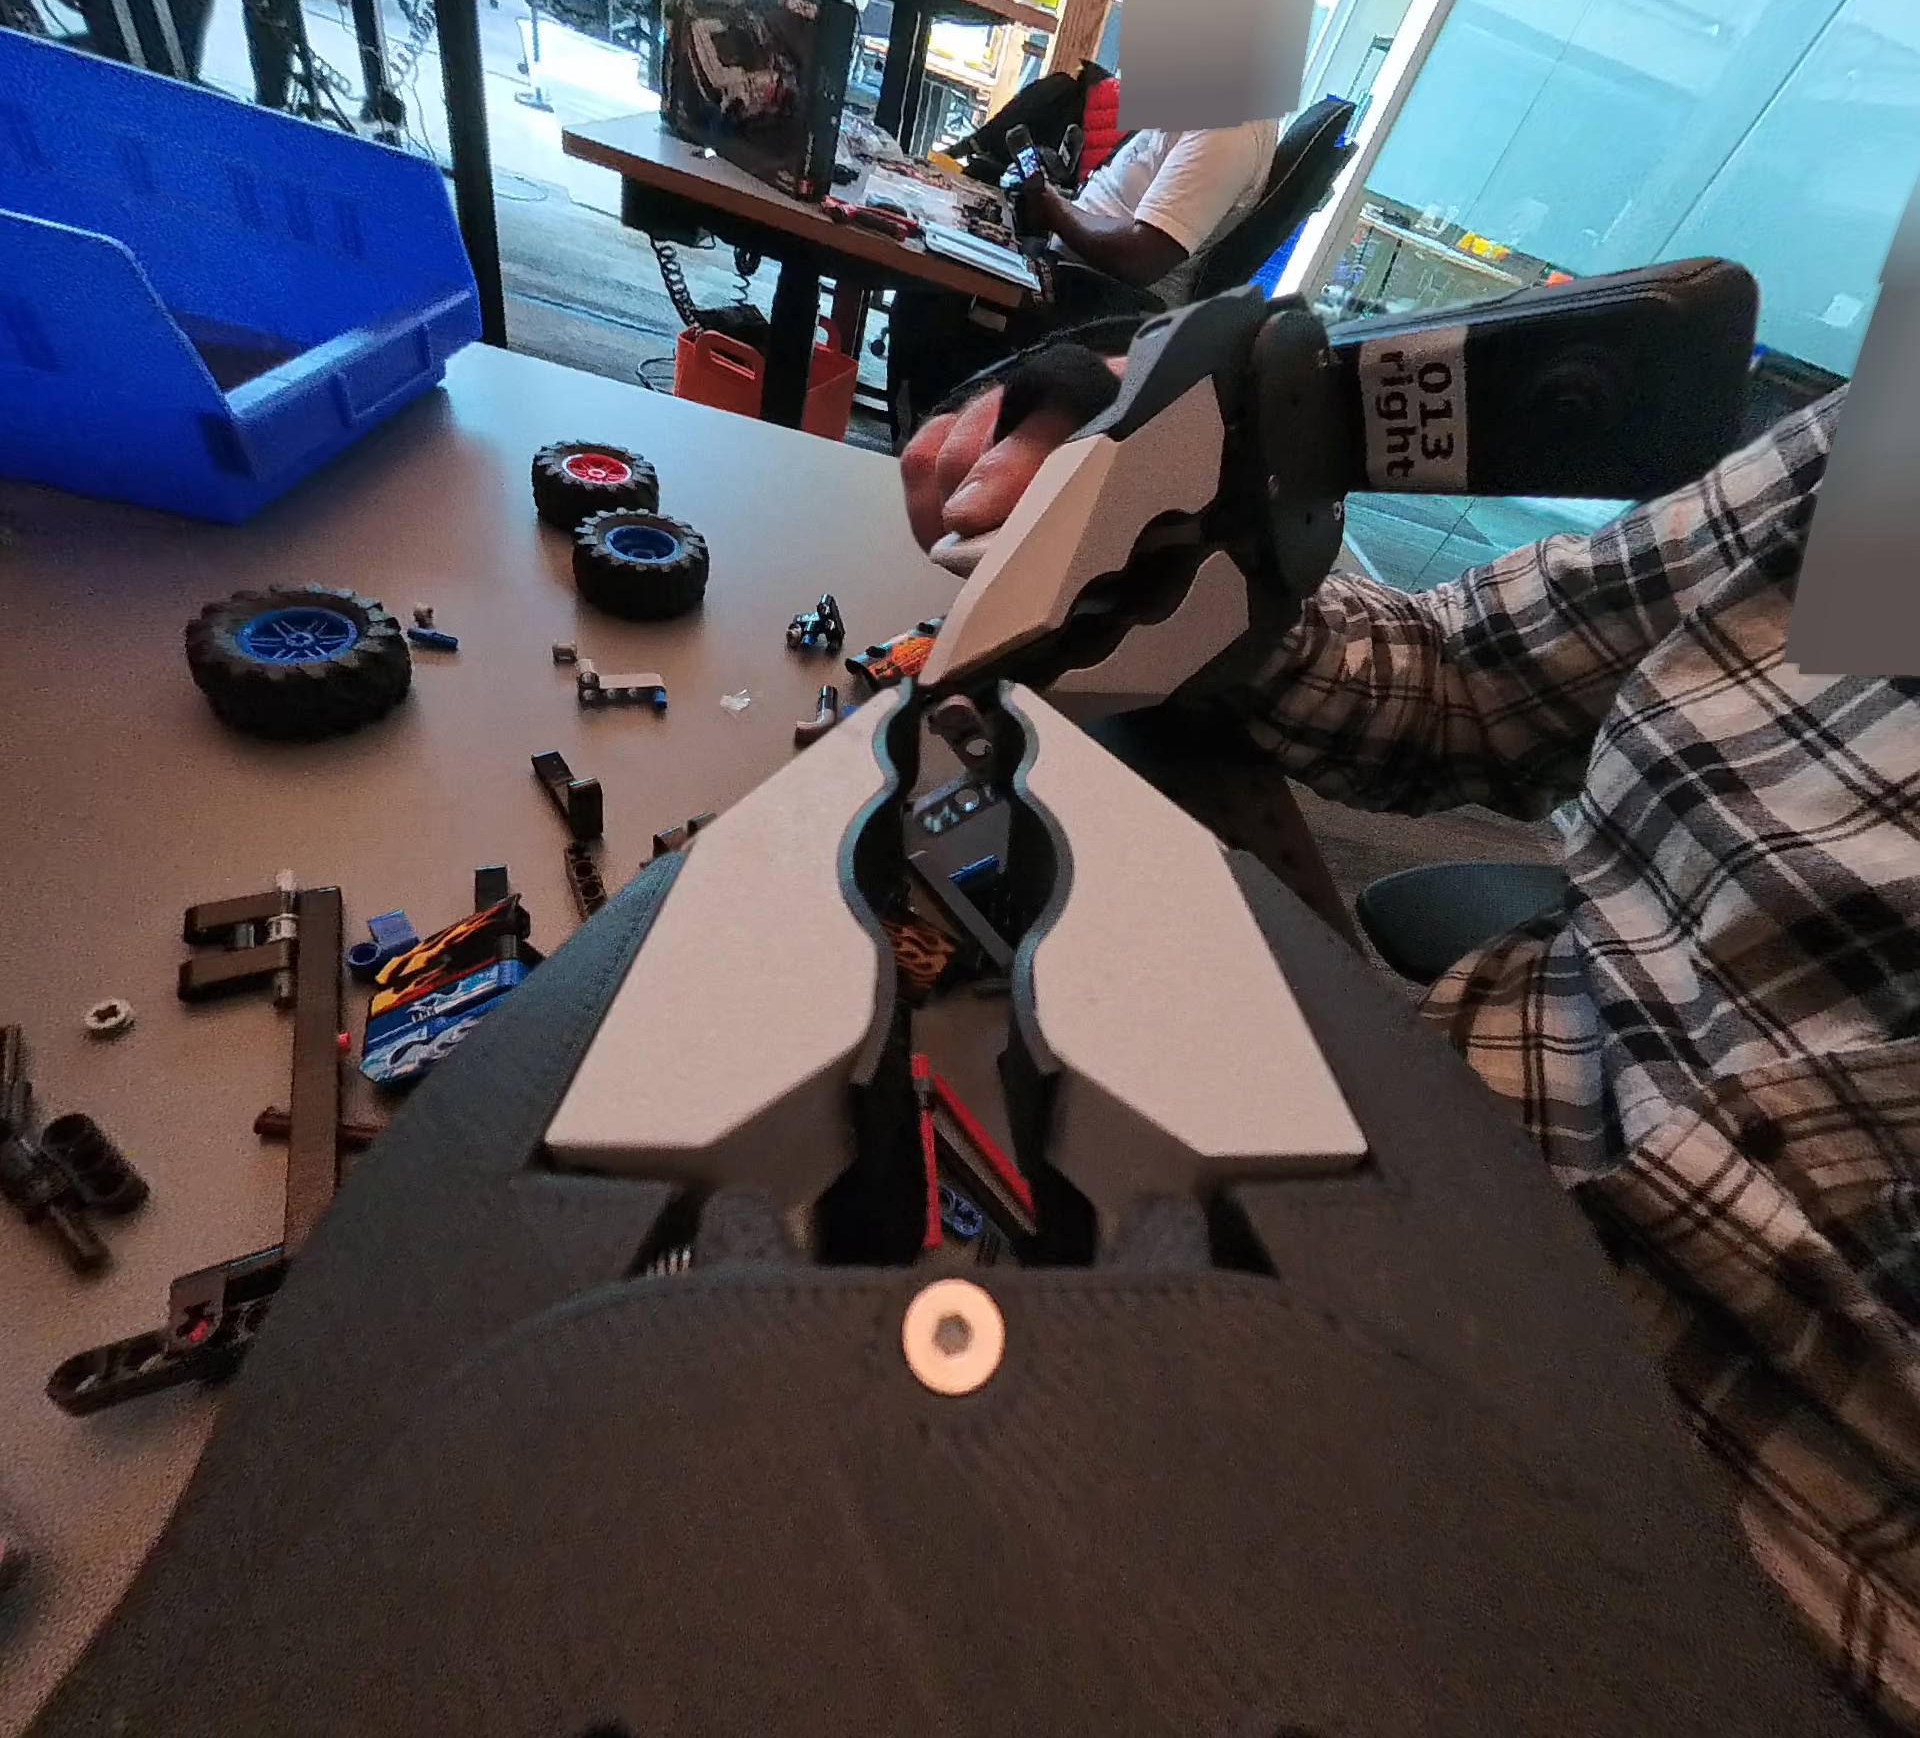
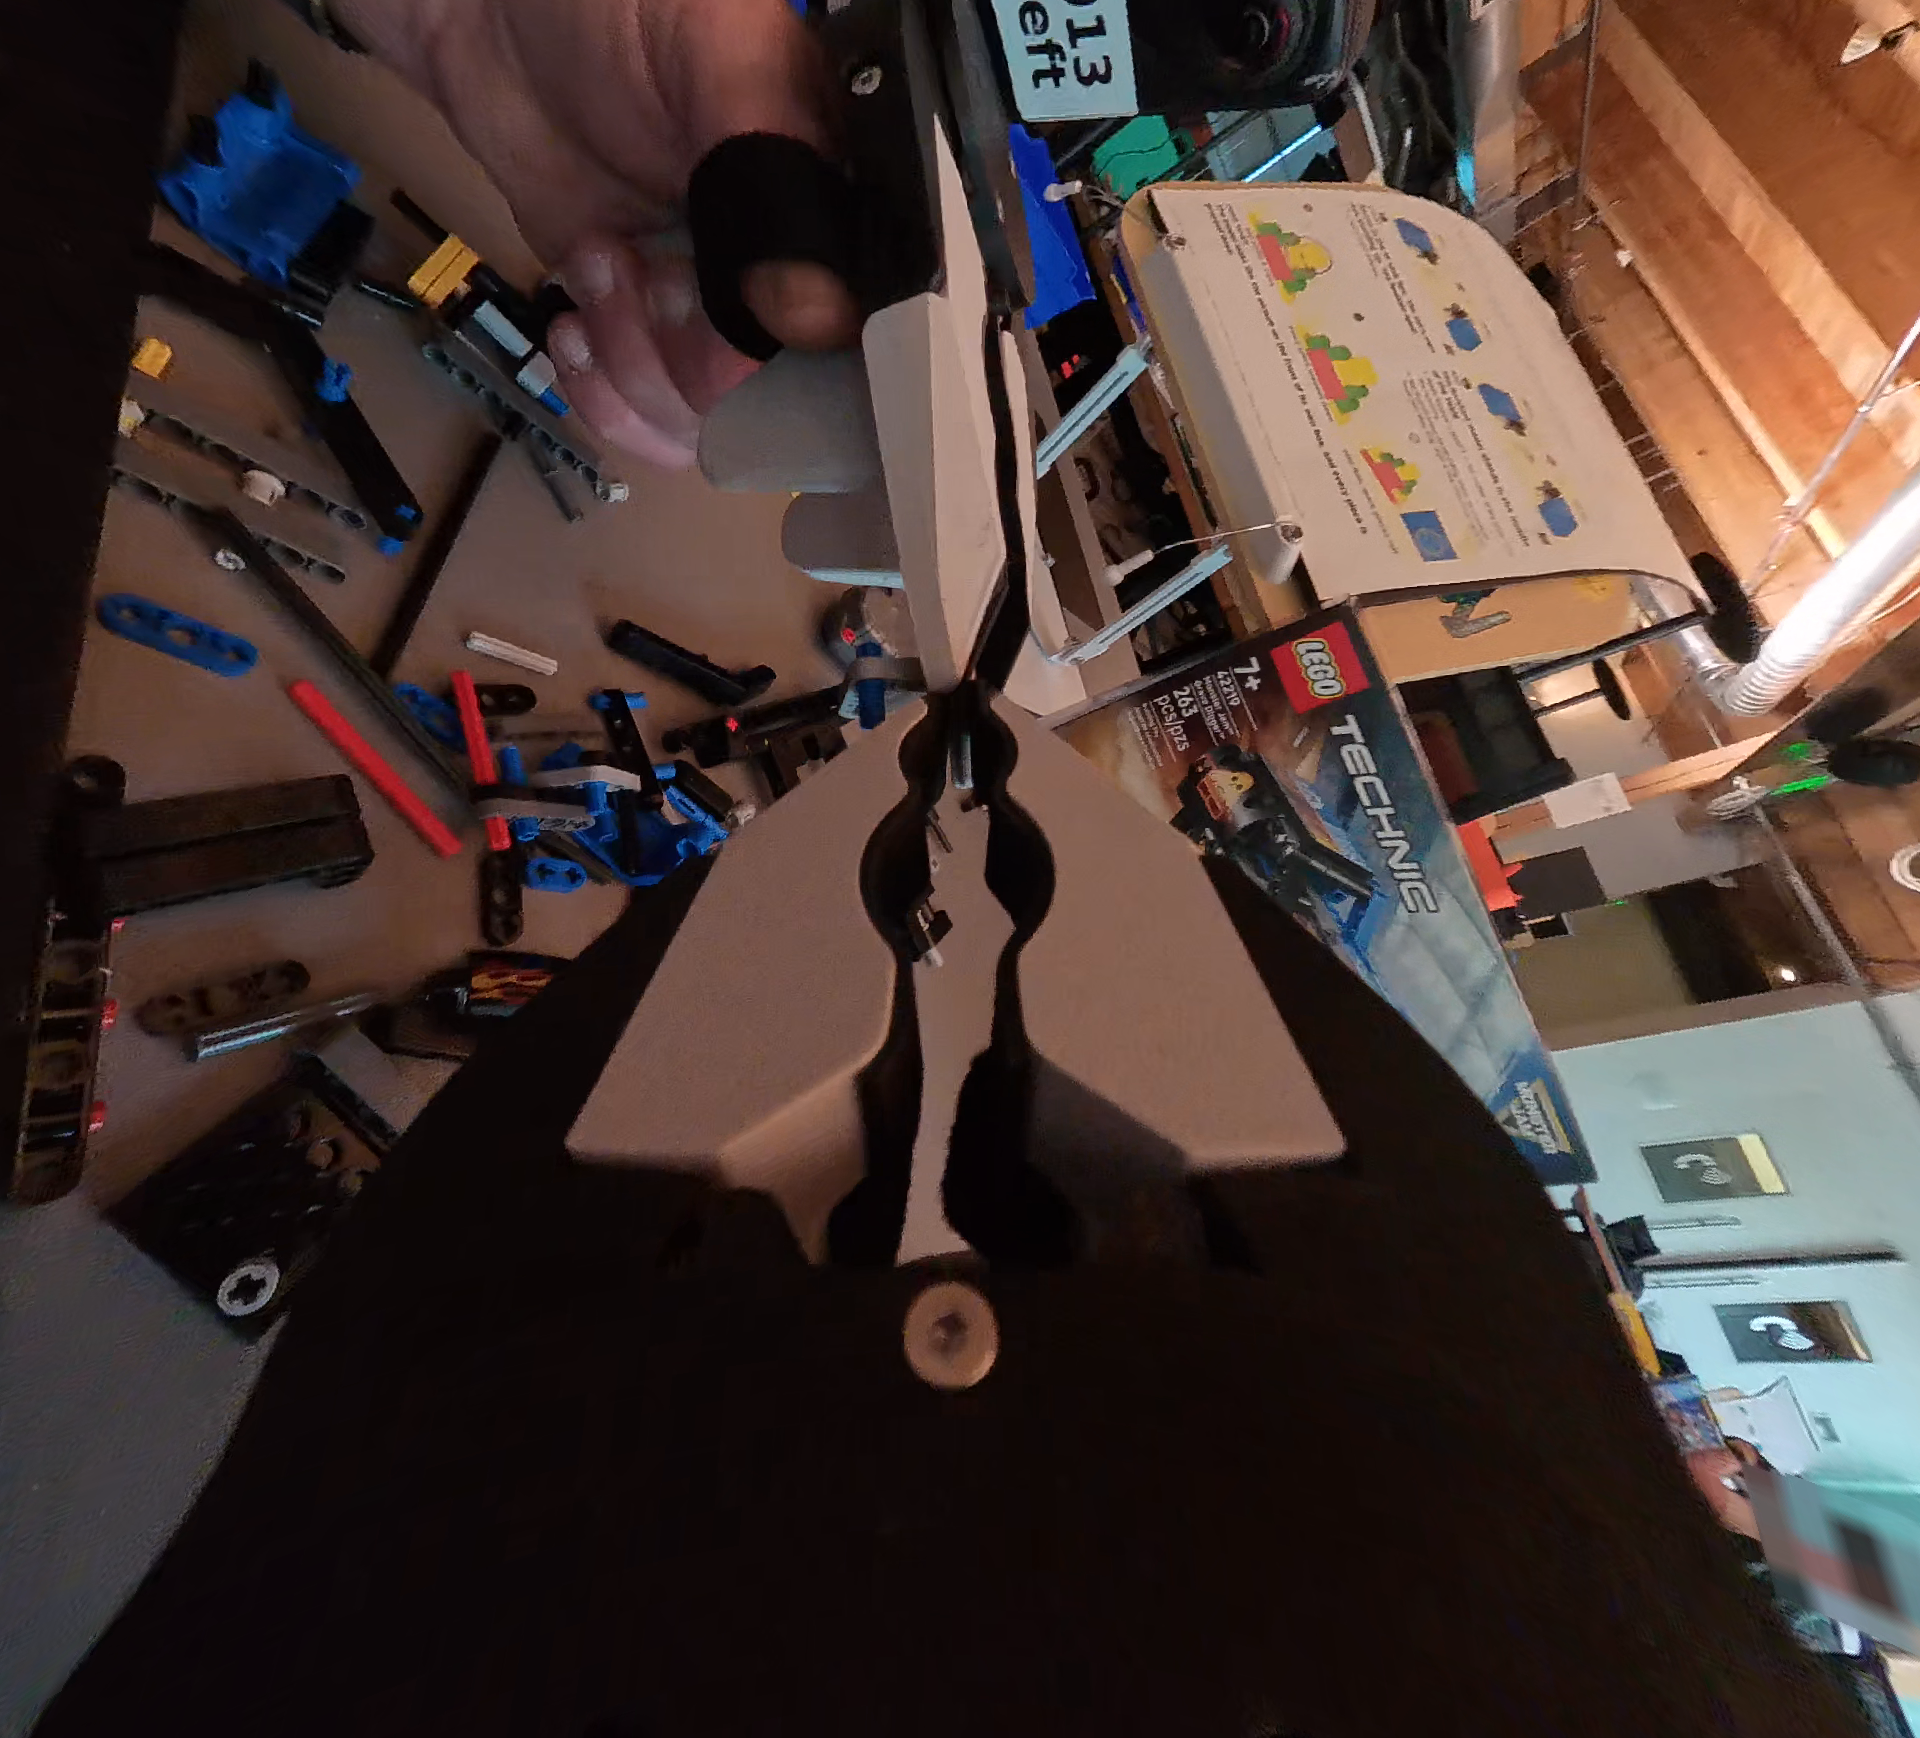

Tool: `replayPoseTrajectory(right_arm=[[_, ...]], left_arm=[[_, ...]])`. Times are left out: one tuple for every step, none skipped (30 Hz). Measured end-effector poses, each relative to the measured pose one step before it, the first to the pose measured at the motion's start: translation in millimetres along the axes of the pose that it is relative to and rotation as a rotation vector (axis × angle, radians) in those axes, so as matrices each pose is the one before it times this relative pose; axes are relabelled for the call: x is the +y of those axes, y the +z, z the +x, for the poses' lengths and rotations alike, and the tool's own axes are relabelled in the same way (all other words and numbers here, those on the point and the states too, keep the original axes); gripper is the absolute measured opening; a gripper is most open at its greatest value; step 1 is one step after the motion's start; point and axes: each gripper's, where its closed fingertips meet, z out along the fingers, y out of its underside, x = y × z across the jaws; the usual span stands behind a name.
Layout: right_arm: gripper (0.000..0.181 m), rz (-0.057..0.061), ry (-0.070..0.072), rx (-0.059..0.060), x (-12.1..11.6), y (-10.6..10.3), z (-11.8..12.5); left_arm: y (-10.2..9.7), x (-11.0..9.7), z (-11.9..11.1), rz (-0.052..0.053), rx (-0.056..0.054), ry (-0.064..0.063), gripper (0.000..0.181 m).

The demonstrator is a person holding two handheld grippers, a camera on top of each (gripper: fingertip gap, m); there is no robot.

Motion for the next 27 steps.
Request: replayPoseTrajectory(right_arm=[[0.002,-0.0011,-0.0081,0.0092,-0.99,-0.17,0.67],[0.001,-0.0022,-0.0054,0.0079,-0.18,-0.34,1.12],[0.002,-0.0035,0.0030,0.0032,0.59,-0.14,0.82],[0.001,0.0027,0.0097,-0.0047,-0.37,-0.46,-0.49],[0.002,0.0028,0.0029,-0.0035,-0.69,-0.52,-0.82],[0.002,-0.0007,0.0056,-0.0056,-0.33,-0.34,-0.93],[0.002,0.0096,0.0240,-0.0112,-0.92,-0.96,-0.31],[0.001,0.0065,0.0309,-0.0033,0.59,-2.25,2.04],[0.002,-0.0216,0.0294,0.0095,9.30,-3.87,5.58],[0.001,-0.0062,0.0594,0.0185,11.63,-5.82,9.56],[0.001,0.0174,0.0700,-0.0076,4.61,-4.12,6.03],[0.001,0.0019,0.0506,-0.0701,1.43,3.06,-7.30],[0.001,-0.0165,0.0144,-0.0840,3.51,8.82,-14.76],[0.002,-0.0146,-0.0127,-0.0490,0.71,7.62,-11.49],[0.002,0.0038,0.0041,-0.0258,-3.77,2.78,-5.90],[0.002,0.0198,0.0326,-0.0178,-1.96,0.74,-1.77],[0.002,-0.0061,0.0421,-0.0158,5.24,1.07,0.31],[0.002,-0.0133,0.0274,-0.0175,4.88,1.09,-0.35],[0.008,0.0107,0.0214,-0.0182,-1.52,0.98,-1.84],[0.015,0.0164,0.0227,-0.0081,-3.54,1.70,-0.59],[0.022,0.0032,0.0171,0.0072,-1.62,1.96,2.11],[0.026,-0.0015,0.0076,0.0141,-1.39,0.97,3.25],[0.027,0.0161,0.0039,0.0116,-4.32,-0.43,2.64],[0.024,0.0260,0.0162,0.0027,-5.96,-0.37,1.80],[0.020,0.0126,0.0253,-0.0008,-3.66,0.96,1.71],[0.013,0.0031,0.0216,-0.0042,-1.34,1.91,1.22],[0.010,0.0006,0.0185,-0.0173,-0.60,2.24,-1.04]], left_arm=[[-0.43,-0.85,0.49,0.0037,-0.0002,-0.0036,0.009],[-0.17,-0.43,-0.32,0.0025,-0.0010,-0.0143,0.007],[-0.13,0.40,-0.30,0.0012,-0.0025,0.0048,0.006],[-0.32,0.61,0.91,-0.0033,-0.0004,0.0133,0.005],[-0.34,0.58,0.91,-0.0088,-0.0029,0.0094,0.005],[-0.11,0.77,0.52,-0.0065,-0.0074,0.0132,0.004],[-0.28,-0.90,1.61,0.0064,-0.0014,0.0080,0.004],[-2.71,-4.26,0.07,0.0231,-0.0087,0.0086,0.004],[-12.16,-14.49,-4.83,0.0720,-0.0187,-0.0082,0.004],[-17.71,-18.28,-10.09,0.0799,-0.0356,-0.0146,0.004],[-9.96,-5.05,-9.16,0.0009,-0.0385,0.0191,0.003],[1.85,7.97,0.22,-0.0509,0.0079,0.0126,0.004],[7.36,6.19,3.98,-0.0205,0.0177,-0.0061,0.004],[6.58,4.95,2.55,-0.0135,0.0016,0.0114,0.004],[2.55,3.36,0.77,-0.0136,-0.0019,0.0170,0.004],[-0.77,1.70,-0.85,-0.0086,0.0000,0.0097,0.004],[-1.61,0.52,-1.81,0.0048,0.0100,-0.0263,0.005],[-1.55,-1.99,-4.11,0.0281,-0.0019,-0.0365,0.005],[0.27,-0.44,-0.80,0.0164,0.0134,-0.0322,0.004],[1.95,1.00,0.71,0.0041,0.0127,-0.0187,0.005],[3.09,0.96,-0.11,0.0044,0.0004,-0.0090,0.005],[3.40,1.74,0.53,-0.0011,0.0044,-0.0089,0.005],[3.04,2.28,0.74,-0.0070,0.0058,-0.0073,0.005],[2.79,1.40,1.25,-0.0048,0.0048,-0.0012,0.005],[2.73,1.18,2.44,-0.0040,0.0098,0.0007,0.005],[2.60,1.64,2.25,-0.0086,0.0060,0.0067,0.005],[2.23,1.78,1.68,-0.0106,0.0007,0.0131,0.005]])
